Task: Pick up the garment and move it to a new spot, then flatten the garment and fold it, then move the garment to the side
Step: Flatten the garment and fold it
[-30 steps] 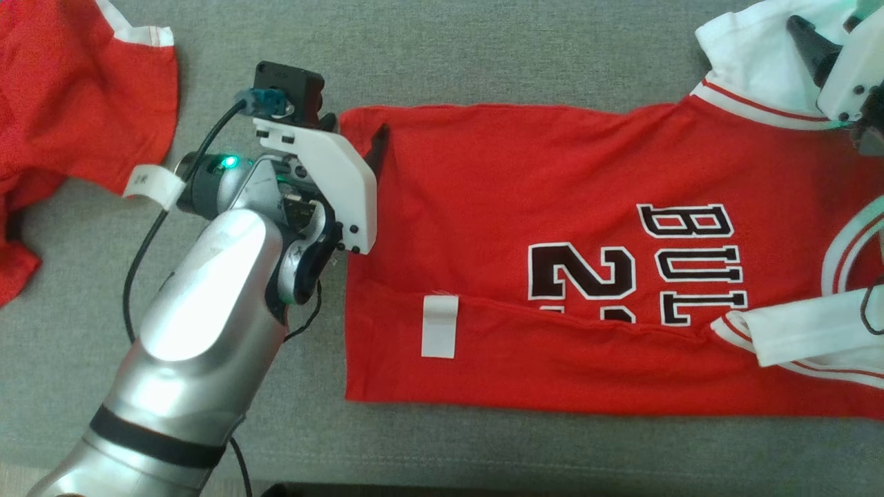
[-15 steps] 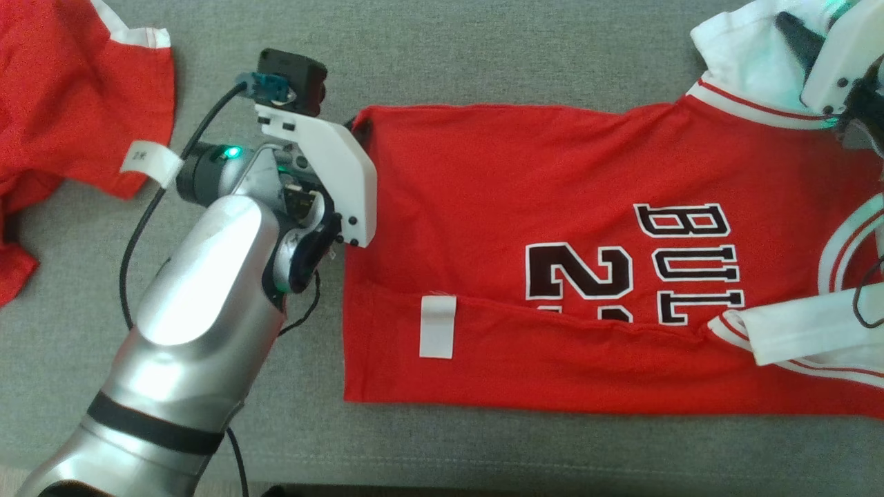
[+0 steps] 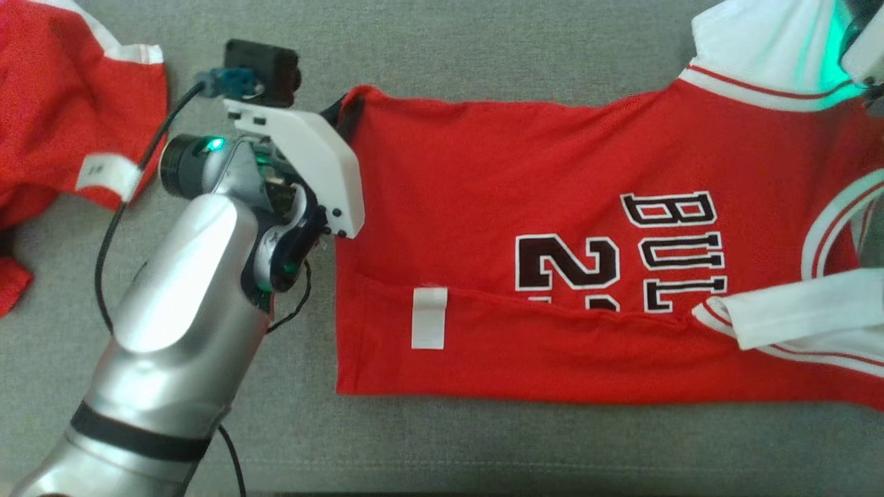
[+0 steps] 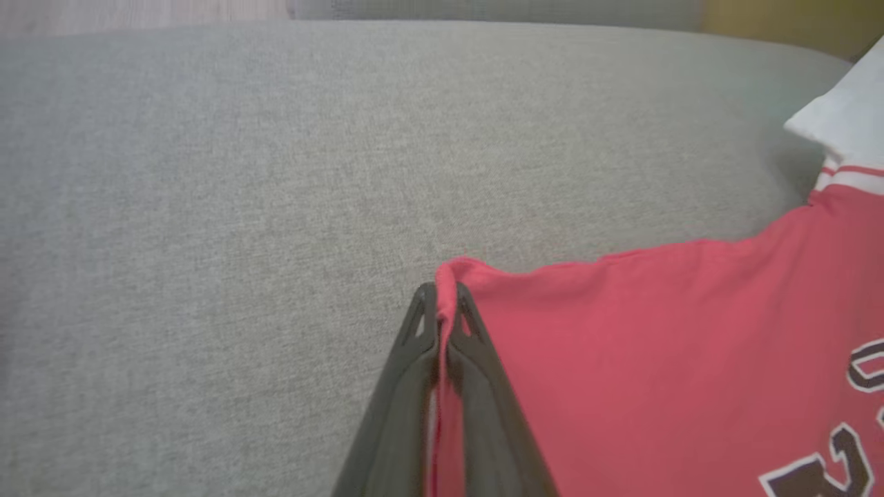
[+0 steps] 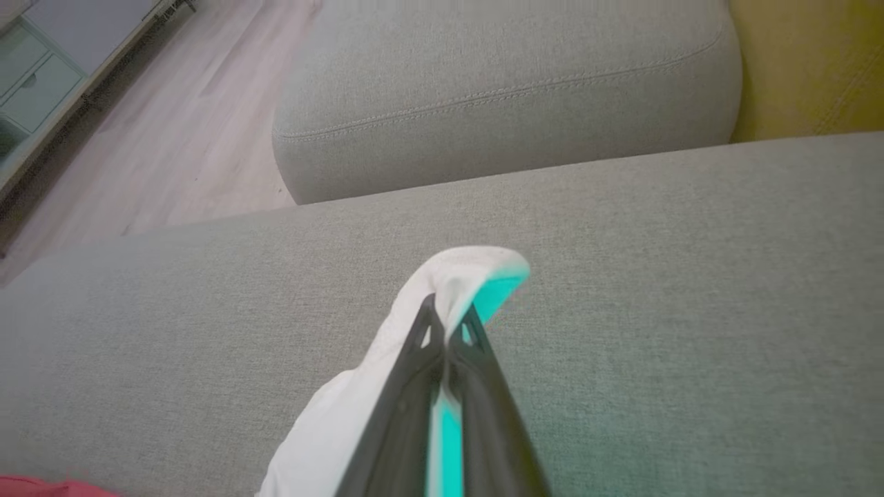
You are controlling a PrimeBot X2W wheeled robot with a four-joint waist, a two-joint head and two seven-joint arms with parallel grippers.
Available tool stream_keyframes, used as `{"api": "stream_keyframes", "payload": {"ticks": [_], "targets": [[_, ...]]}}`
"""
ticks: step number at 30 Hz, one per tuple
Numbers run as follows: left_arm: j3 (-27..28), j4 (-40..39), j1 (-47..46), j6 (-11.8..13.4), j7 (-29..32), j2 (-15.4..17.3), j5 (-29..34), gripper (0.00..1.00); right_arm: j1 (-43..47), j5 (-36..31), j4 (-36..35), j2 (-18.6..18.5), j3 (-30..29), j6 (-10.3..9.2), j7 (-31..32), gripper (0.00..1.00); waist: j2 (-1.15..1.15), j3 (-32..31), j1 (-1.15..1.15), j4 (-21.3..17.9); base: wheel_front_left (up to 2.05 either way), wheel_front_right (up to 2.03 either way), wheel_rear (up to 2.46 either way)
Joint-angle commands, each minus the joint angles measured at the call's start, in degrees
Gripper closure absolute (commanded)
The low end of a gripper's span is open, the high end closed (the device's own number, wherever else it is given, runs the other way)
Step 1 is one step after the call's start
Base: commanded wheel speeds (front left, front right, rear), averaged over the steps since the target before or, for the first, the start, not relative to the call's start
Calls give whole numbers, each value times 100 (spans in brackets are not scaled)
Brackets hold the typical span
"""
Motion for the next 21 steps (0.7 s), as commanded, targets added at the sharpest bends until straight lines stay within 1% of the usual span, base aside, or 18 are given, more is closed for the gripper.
{"api": "stream_keyframes", "payload": {"ticks": [1, 9, 12, 13, 15, 21], "targets": [[246, -235, -51, 29, -60, 230, -23, 100, 27, 72, -272, -77, 46, 39, -54, 100, 0, -18, 0, -16, 0, 0, 0], [395, -934, 436, 186, -221, 380, -135, 100, 641, 597, -1148, -478, 331, 39, -285, 100, 0, -200, 0, -123, 0, 0, 0], [425, -1169, 627, 233, -245, 409, -193, 100, 921, 659, -1494, -634, 439, 39, -301, 100, 0, -256, 0, -150, 0, 0, 0], [452, -1292, 751, 267, -268, 431, -228, 100, 1156, 671, -1750, -765, 576, 39, -284, 100, 0, -298, 0, -175, 0, 0, 0], [488, -1405, 885, 303, -308, 455, -266, 100, 1411, 675, -1976, -906, 695, 39, -268, 100, 0, -336, 0, -202, 0, 0, 0], [705, -1779, 1466, 490, -494, 577, -405, 100, 2101, 644, -2497, -1295, 781, 39, -300, 100, 0, -495, 0, -312, 0, 0, 0]]}}
